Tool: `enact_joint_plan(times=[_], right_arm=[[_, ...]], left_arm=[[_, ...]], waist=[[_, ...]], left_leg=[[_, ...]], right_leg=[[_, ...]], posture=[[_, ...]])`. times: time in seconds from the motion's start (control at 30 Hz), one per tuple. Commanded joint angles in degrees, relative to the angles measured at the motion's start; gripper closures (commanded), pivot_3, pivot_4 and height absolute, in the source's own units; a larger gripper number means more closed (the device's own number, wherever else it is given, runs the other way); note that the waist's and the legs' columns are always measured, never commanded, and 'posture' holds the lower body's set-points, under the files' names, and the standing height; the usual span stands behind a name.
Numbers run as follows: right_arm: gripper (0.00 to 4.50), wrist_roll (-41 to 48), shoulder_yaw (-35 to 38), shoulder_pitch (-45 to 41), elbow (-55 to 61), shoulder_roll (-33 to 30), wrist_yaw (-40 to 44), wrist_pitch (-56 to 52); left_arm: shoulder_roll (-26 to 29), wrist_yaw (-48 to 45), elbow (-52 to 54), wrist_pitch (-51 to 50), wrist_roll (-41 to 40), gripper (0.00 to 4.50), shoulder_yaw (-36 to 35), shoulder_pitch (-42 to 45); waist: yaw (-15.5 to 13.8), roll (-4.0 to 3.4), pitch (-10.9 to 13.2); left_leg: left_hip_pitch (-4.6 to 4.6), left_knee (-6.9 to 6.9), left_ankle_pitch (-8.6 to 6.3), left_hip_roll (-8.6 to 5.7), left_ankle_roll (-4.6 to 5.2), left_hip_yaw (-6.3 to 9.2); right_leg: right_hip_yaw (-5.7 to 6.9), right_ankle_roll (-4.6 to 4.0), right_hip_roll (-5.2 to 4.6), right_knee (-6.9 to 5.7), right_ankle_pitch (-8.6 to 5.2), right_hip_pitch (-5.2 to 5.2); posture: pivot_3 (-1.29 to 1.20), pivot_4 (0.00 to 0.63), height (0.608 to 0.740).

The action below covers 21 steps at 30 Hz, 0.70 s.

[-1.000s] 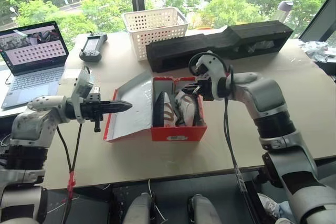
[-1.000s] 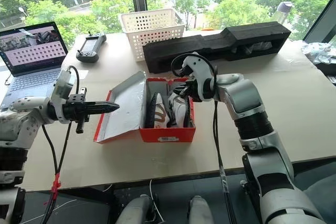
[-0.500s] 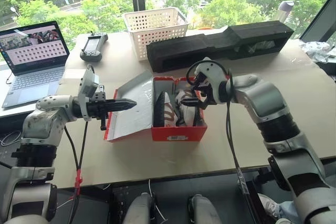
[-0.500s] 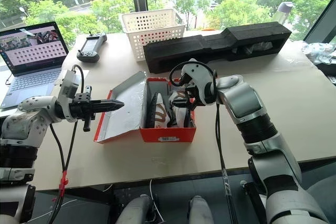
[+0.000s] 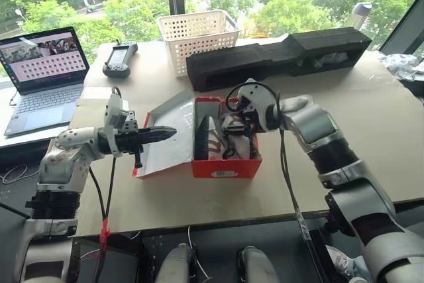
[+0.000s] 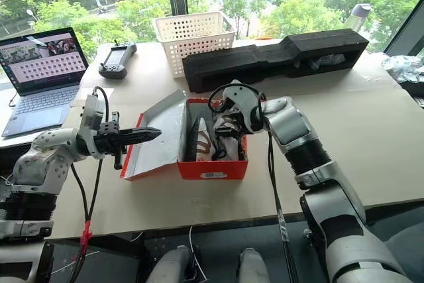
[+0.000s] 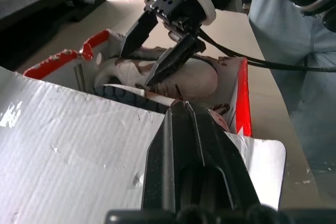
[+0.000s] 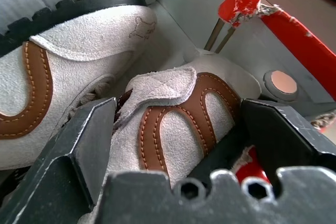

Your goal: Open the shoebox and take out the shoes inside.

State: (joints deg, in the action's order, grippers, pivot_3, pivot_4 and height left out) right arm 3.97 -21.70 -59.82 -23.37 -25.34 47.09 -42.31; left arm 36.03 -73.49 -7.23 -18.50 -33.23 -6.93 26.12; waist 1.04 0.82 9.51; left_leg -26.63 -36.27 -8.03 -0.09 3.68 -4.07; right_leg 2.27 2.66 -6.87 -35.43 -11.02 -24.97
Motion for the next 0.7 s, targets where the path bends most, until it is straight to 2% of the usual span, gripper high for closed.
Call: enact_joint_plan(times=[0.03,0.17,0.23,0.63,0.7], right_arm=[[0.06,-2.3,-0.6,-0.7,-3.2,0.0,1.1,1.6],[0.06,-4.7,-2.0,-0.9,-5.5,-0.2,2.2,2.7],[0.06,-5.7,-2.8,-0.7,-6.7,0.0,2.9,2.9],[0.06,-9.0,-3.2,0.8,-12.6,3.3,2.7,5.5],[0.56,-9.6,-3.0,0.8,-13.5,3.5,2.7,6.1]], left_arm=[[-1.6,0.3,1.8,2.6,-0.1,4.50,-0.2,-2.3],[-2.8,0.9,0.3,3.7,1.1,4.50,0.4,-2.4],[-3.0,1.1,-0.5,4.3,1.7,4.50,0.5,-2.0],[-3.3,0.9,-1.2,5.2,2.8,4.50,0.9,-0.9],[-3.3,0.9,-1.1,5.2,2.9,4.50,0.9,-0.8]], waist=[[0.0,0.00,0.0],[-0.2,0.00,0.0],[-0.2,0.01,0.0],[0.0,0.24,-0.4],[0.0,0.24,-0.4]], left_leg=[[0.03,-0.01,0.00,0.01,0.00,0.00],[0.09,-0.15,0.00,0.02,-0.05,0.01],[0.23,-0.16,-0.24,0.02,-0.46,0.02],[0.54,-0.17,-0.27,0.04,-0.50,0.03],[0.61,-0.16,-0.29,0.06,-0.52,0.03]], right_leg=[[0.01,0.00,0.00,-0.03,0.00,0.02],[0.00,-0.05,-0.02,-0.32,-0.03,-0.01],[0.01,-0.07,-0.08,-0.33,-0.03,-0.01],[0.01,-0.23,-0.12,-0.35,-0.12,0.12],[0.01,-0.36,-0.12,-0.35,-0.20,0.18]], posture=[[0.00,0.150,0.731],[0.00,0.150,0.731],[0.00,0.150,0.731],[0.00,0.150,0.731],[0.00,0.150,0.731]])
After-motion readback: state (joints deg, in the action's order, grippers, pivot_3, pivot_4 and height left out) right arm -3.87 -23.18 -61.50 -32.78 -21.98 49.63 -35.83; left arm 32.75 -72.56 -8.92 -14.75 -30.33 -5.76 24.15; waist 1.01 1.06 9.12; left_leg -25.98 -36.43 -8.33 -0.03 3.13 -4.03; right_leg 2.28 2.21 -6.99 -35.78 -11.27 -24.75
